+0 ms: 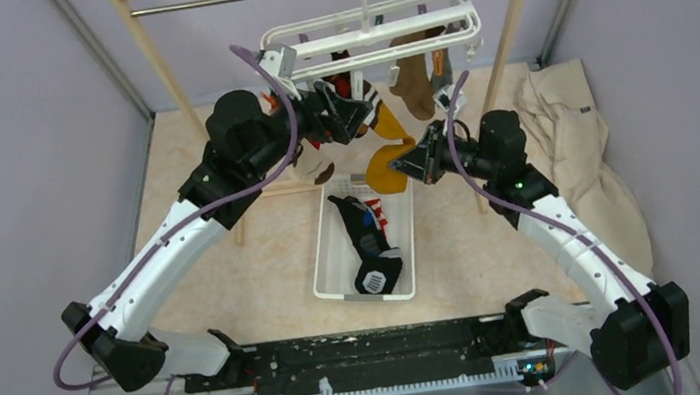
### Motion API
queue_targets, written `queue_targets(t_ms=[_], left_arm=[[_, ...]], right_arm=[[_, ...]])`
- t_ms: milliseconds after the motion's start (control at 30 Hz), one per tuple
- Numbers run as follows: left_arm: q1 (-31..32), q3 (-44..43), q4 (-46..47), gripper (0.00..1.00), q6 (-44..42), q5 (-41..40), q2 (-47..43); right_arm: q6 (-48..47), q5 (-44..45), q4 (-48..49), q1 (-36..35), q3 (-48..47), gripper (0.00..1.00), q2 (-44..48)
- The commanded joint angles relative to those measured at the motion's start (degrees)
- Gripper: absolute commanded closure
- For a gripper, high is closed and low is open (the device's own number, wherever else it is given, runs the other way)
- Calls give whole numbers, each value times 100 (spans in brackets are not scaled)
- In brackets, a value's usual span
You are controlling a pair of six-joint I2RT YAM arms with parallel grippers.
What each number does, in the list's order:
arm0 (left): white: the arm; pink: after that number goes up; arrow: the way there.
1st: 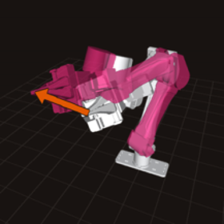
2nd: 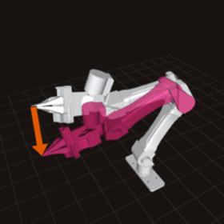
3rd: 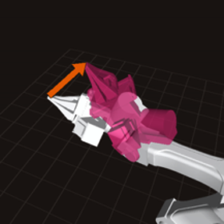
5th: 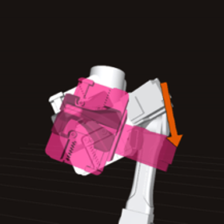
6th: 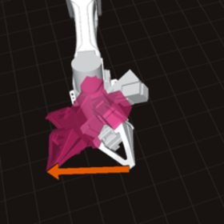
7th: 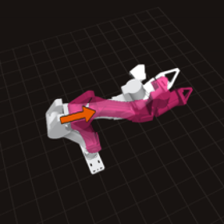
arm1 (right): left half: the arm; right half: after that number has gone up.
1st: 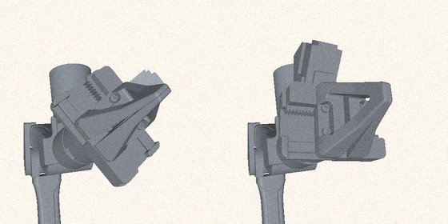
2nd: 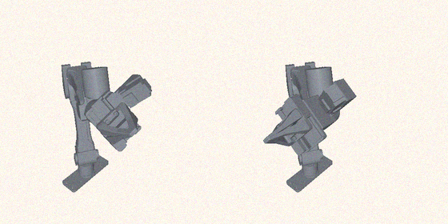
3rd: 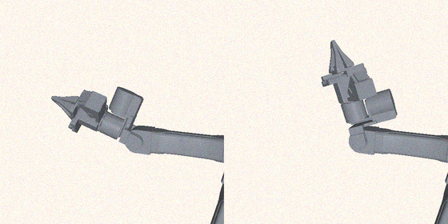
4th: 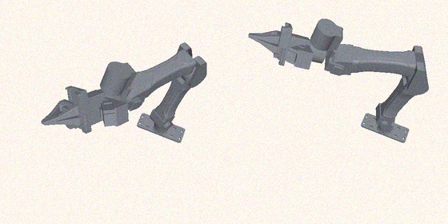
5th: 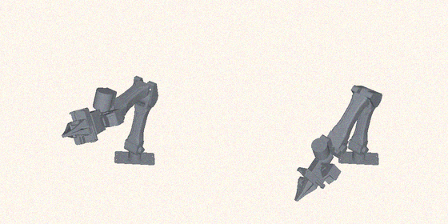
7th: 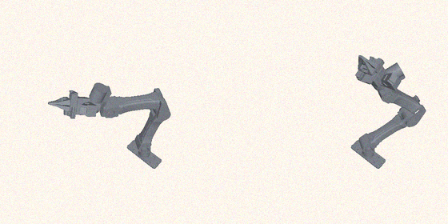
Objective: Remove the socks clipped to the hanger
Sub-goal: Remove the sock from the hanger.
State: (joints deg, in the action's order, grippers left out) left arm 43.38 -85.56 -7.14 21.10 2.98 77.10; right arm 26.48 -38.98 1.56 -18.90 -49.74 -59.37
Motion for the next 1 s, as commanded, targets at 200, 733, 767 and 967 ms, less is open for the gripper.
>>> queue_targets(t_ms=[200, 733, 767, 967], left_arm=[[-49, 72, 983, 1, -317, -83, 186], [-531, 335, 1907, 11, -24, 568, 441], [-552, 319, 1925, 12, 0, 632, 475], [-696, 337, 2179, 16, 185, 946, 610]], right_arm=[[672, -1200, 740, 354, -200, 100, -346], [599, -1291, 562, 457, -261, 100, -362], [596, -1300, 571, 455, -263, 100, -372], [610, -1302, 548, 457, -307, 100, -410]])
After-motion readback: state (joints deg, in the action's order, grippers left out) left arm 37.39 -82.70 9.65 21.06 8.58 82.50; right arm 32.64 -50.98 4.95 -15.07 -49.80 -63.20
